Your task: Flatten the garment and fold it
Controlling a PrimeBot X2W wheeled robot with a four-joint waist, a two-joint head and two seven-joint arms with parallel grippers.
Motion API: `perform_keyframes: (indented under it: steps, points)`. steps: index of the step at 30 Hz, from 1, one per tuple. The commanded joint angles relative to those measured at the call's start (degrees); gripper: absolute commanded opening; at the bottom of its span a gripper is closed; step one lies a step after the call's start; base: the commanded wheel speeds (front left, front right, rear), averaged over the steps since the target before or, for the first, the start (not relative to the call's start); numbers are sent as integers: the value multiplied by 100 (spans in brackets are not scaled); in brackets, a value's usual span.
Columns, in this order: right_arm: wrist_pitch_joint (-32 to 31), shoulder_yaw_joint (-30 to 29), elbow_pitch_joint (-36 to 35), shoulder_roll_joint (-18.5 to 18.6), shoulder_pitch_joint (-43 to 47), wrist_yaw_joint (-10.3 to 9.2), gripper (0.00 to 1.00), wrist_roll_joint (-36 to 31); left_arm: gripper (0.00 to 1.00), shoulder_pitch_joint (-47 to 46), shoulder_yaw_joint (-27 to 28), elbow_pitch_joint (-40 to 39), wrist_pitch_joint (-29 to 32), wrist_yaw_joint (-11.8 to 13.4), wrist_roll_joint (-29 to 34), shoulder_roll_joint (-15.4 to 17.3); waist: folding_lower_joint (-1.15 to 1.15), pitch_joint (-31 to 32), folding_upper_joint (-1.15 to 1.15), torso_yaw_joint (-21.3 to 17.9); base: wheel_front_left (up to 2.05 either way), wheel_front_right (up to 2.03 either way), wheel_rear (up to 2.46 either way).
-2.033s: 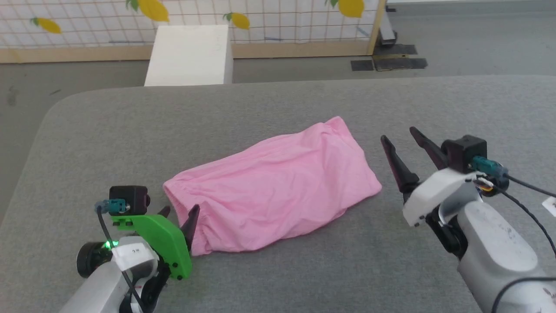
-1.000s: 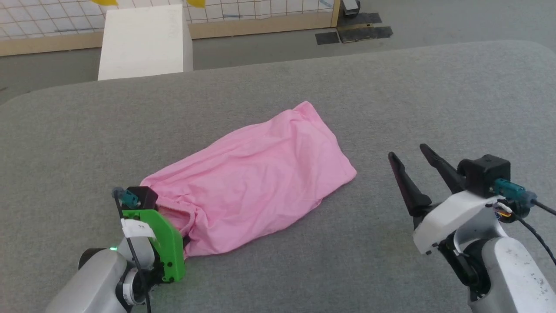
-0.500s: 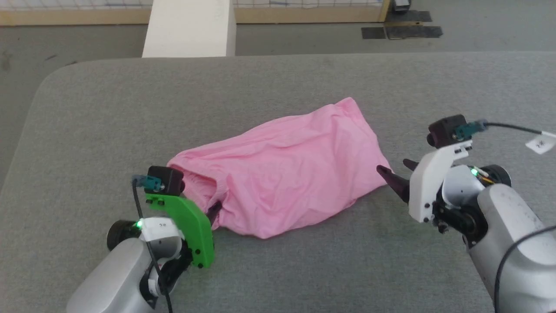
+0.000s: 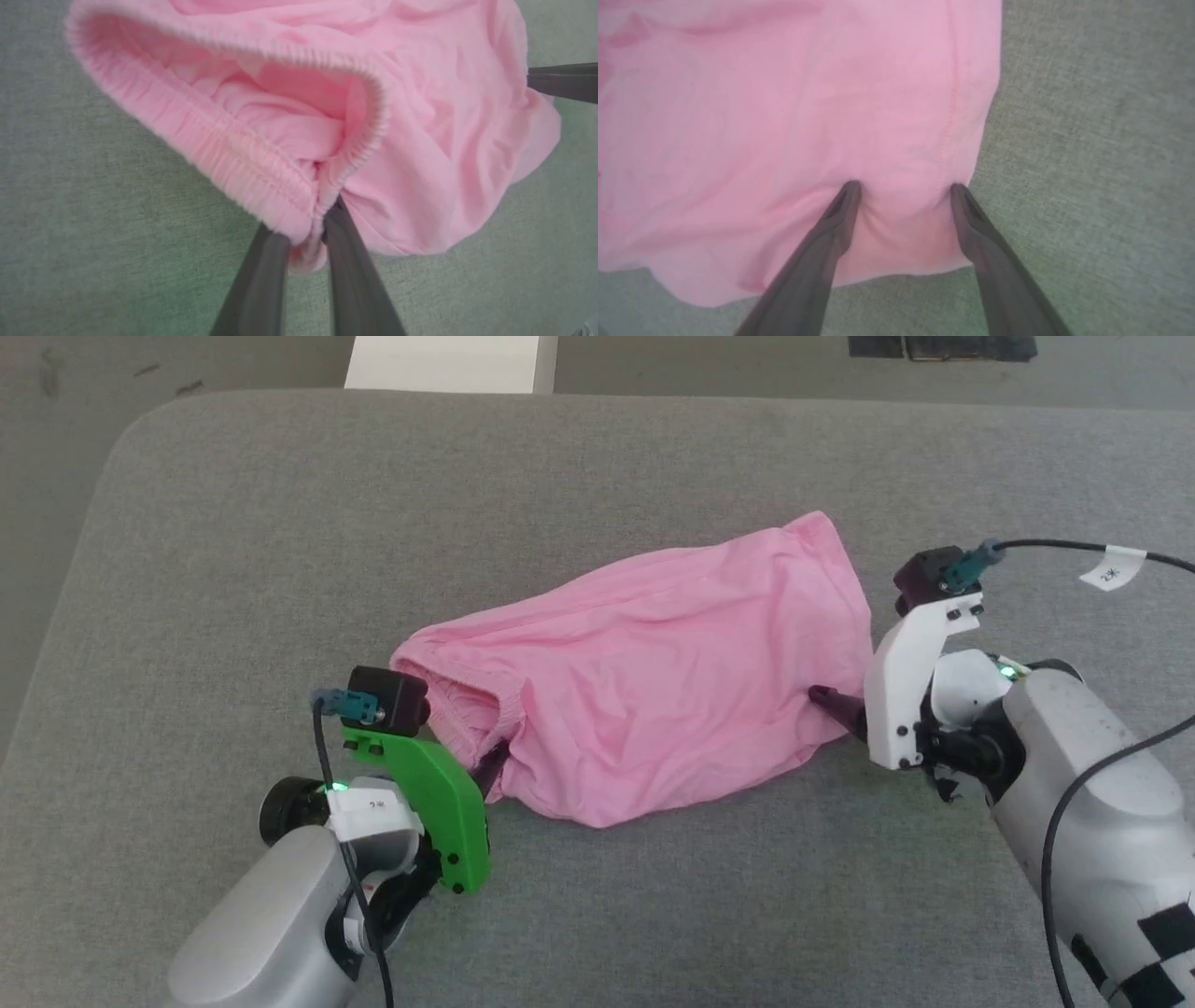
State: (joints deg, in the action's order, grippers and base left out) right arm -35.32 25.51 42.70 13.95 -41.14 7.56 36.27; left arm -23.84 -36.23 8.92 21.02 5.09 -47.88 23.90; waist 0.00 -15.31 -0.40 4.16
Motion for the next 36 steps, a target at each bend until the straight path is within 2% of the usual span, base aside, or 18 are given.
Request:
perform_keyframes:
  steps: [1,2,3,4,14,22,26,31,36]
  points:
    - [-203,235,252,-154,226,-8,100,129,0,-73,-2,24,-48,-33,34,-13,0,-13,40,11,0,0,0]
    - [-250,334,292,-169,243,-8,38,210,0,-62,-4,38,-56,-35,30,-12,0,-9,40,6,0,0,0]
    - [-264,399,307,-183,254,-8,14,285,0,-52,-4,47,-62,-37,23,-11,0,-4,40,-1,0,0,0]
    - [-290,480,332,-188,259,-8,0,363,0,-38,-1,57,-70,-39,13,-9,0,5,40,-13,0,0,0]
    - [337,994,-3,61,-68,-8,0,737,0,117,65,66,-193,-42,-63,72,0,371,40,-111,0,0,0]
    - [621,1277,-773,641,127,-8,0,964,0,423,73,-175,-207,51,-105,221,0,906,40,-271,0,0,0]
    - [629,1290,-1263,977,528,-8,0,1002,0,652,57,-379,-135,84,-197,308,0,1112,40,-413,0,0,0]
    - [621,951,-1854,1317,1410,-8,0,896,0,1008,-17,-564,-31,186,-280,394,0,1294,40,-660,0,0,0]
    - [476,408,-2294,1314,2508,-8,0,623,0,1421,-161,-615,66,322,-293,480,0,1372,40,-928,0,0,0]
